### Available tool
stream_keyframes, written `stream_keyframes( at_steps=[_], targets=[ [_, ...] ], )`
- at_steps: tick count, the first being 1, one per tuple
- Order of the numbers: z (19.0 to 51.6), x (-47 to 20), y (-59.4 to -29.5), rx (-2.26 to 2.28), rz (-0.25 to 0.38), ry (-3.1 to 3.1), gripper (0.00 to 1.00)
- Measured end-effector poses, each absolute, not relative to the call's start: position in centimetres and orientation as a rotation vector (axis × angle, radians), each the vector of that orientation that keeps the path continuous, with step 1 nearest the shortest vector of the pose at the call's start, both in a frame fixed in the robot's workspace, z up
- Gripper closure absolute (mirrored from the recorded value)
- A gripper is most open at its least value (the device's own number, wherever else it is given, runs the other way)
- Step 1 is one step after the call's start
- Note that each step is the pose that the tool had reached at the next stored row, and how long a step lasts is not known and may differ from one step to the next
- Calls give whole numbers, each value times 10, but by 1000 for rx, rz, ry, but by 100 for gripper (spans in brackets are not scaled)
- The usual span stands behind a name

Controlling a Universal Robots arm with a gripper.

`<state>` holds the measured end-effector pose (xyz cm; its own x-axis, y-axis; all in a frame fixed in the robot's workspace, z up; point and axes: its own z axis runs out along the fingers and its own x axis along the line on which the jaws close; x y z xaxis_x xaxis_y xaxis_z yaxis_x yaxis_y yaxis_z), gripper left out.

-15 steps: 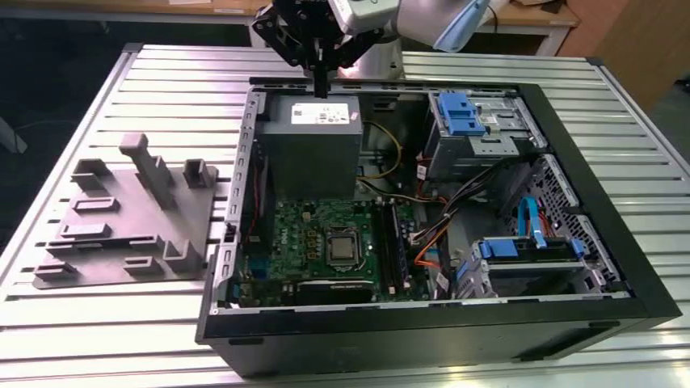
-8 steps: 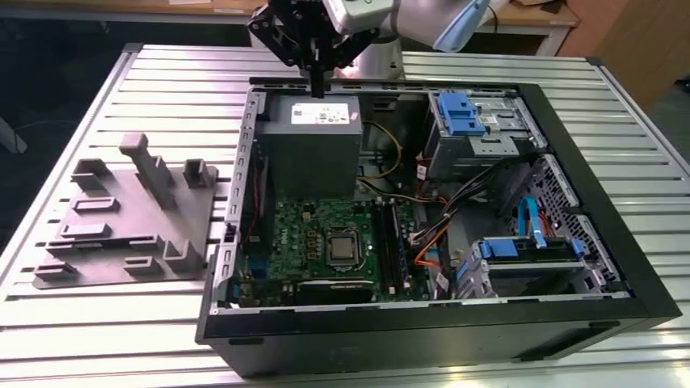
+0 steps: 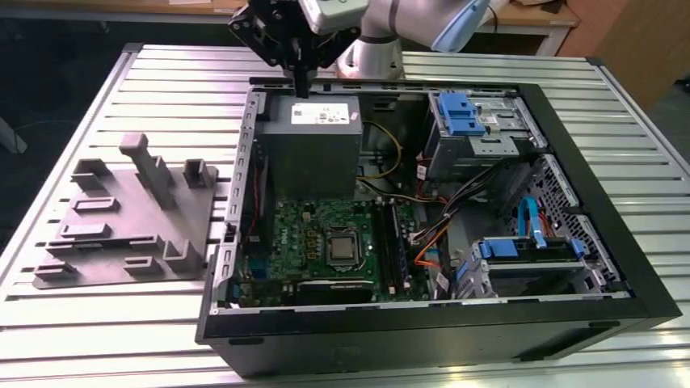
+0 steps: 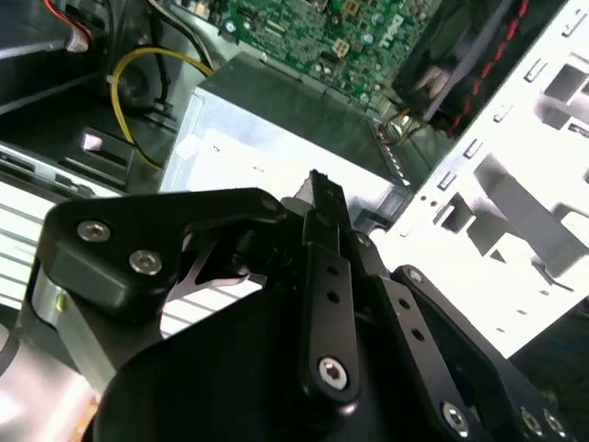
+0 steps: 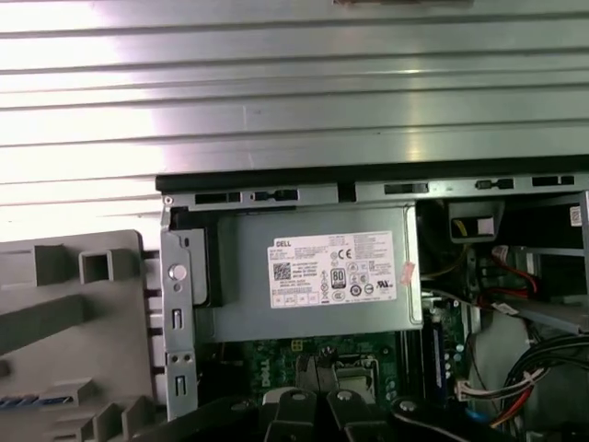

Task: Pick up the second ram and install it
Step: 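Reach for the second ram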

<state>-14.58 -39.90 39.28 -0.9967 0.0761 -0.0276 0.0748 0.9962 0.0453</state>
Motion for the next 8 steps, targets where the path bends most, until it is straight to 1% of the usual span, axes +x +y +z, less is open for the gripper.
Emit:
stream_keyframes(
  at_steps=[8],
  targets=[
    [392,-169,-399,118,69,3108,90]
  ],
)
